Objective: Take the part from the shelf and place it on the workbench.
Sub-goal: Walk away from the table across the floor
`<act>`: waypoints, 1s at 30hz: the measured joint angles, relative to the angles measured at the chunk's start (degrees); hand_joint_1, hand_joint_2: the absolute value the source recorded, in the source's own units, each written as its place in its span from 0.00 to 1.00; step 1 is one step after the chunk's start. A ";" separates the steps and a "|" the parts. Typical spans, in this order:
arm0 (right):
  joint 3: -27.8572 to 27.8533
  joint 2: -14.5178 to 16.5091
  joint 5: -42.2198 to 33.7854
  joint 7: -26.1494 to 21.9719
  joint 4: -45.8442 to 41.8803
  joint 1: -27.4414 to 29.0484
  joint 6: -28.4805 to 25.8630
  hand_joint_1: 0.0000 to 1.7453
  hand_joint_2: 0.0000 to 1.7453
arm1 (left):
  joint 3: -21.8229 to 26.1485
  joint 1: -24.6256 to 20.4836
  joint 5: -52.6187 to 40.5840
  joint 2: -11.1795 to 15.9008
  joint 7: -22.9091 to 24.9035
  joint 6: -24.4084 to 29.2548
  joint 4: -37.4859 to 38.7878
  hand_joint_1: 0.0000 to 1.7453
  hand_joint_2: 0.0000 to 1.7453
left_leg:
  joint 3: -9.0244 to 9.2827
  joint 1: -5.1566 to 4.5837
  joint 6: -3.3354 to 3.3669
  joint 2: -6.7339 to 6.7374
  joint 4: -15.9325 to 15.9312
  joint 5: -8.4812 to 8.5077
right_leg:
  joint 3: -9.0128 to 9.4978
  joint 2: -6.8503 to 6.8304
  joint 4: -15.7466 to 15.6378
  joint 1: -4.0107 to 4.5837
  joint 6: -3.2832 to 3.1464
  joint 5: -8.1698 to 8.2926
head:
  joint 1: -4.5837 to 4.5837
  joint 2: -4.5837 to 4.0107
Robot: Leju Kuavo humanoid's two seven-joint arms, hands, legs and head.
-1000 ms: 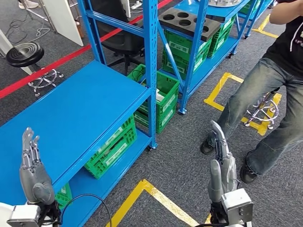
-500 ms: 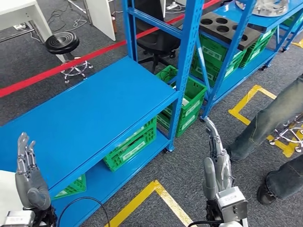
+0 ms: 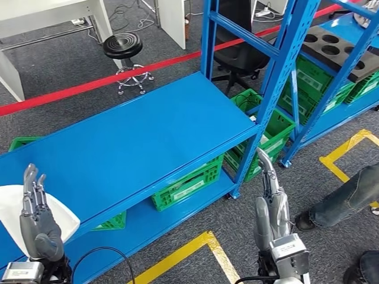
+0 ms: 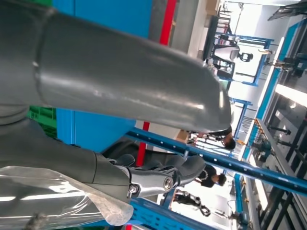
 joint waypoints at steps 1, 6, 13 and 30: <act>0.02 0.01 0.01 0.02 0.02 -0.10 -0.03 0.00 0.00 | 0.03 0.06 0.05 0.01 0.00 -0.01 -0.02 0.00 0.00 | -0.13 0.07 -0.32 -0.13 0.10 -0.02 | 0.07 -0.65 -0.13 -0.02 -0.29 0.11 | 0.01 0.00; 0.22 0.01 0.00 -0.01 0.09 -0.13 -0.09 0.00 0.00 | 0.12 -0.06 0.16 0.01 0.00 -0.02 -0.11 0.00 0.00 | -5.42 0.05 -1.66 5.60 11.85 -6.16 | 0.89 -4.77 -0.66 -0.02 -1.71 -0.07 | -0.73 0.00; 0.32 0.02 0.02 -0.11 0.23 -0.15 -0.22 0.00 0.00 | 0.17 -0.06 0.13 0.01 0.00 -0.36 -0.11 0.00 0.00 | 0.13 -0.53 -0.59 10.73 0.79 -0.10 | 1.82 -9.66 -0.57 0.47 -0.94 -1.05 | -0.73 0.00; 0.45 0.00 0.15 0.02 0.39 -0.37 -0.21 0.00 0.00 | 0.86 -0.12 -0.21 -0.32 0.00 -1.20 -0.23 0.00 0.00 | -0.19 0.01 0.35 0.66 0.02 0.31 | 0.53 0.01 -0.13 -0.04 0.19 -0.24 | 0.06 0.00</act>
